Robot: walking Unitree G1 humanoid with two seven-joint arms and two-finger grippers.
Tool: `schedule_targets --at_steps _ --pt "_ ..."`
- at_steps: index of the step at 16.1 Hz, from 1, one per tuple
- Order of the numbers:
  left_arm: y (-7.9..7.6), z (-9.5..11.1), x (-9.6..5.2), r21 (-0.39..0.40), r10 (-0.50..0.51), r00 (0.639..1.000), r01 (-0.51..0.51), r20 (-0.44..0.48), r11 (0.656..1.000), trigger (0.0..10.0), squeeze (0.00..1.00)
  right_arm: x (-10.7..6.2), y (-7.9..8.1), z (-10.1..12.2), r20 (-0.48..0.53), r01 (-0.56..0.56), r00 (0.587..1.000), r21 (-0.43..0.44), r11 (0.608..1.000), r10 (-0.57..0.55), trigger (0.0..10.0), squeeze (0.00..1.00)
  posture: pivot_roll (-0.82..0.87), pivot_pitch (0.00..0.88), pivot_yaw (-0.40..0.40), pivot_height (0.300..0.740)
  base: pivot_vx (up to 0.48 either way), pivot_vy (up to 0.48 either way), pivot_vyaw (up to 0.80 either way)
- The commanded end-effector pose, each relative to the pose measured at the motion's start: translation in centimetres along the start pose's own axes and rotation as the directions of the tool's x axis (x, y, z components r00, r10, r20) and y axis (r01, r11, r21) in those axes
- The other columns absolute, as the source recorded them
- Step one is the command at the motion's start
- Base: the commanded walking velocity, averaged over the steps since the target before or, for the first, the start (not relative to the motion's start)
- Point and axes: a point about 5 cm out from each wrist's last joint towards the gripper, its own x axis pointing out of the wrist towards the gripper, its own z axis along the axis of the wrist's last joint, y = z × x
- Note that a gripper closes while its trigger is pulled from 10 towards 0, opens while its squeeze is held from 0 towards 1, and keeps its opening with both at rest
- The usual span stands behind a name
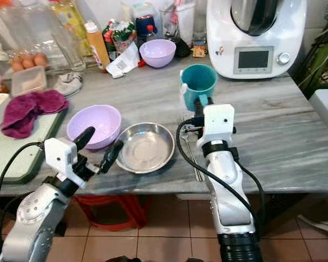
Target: Setting the table
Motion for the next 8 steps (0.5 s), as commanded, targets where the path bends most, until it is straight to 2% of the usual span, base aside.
schedule_targets --at_steps 1,5,8 --pt "-0.3 0.4 -0.1 0.002 -0.042 0.999 0.042 0.005 0.999 10.0 0.0 0.5 0.0 1.3 0.05 -0.019 0.999 0.02 1.0 0.018 10.0 0.0 -0.12 0.144 0.093 0.74 0.0 0.0 0.0" --pt "-0.4 0.4 -0.2 -0.003 -0.093 0.996 0.093 0.0 0.996 10.0 0.0 1.2 0.1 1.7 0.067 -0.075 0.995 0.031 0.997 0.073 10.0 0.0 -0.13 0.144 0.093 0.74 0.0 0.0 0.0" --pt "-0.5 0.1 -0.3 -0.013 -0.109 0.994 0.109 -0.007 0.994 10.0 0.0 2.8 0.5 1.4 0.063 -0.13 0.99 0.025 0.991 0.128 10.0 0.0 -0.12 0.144 0.091 0.74 0.0 0.0 0.0"
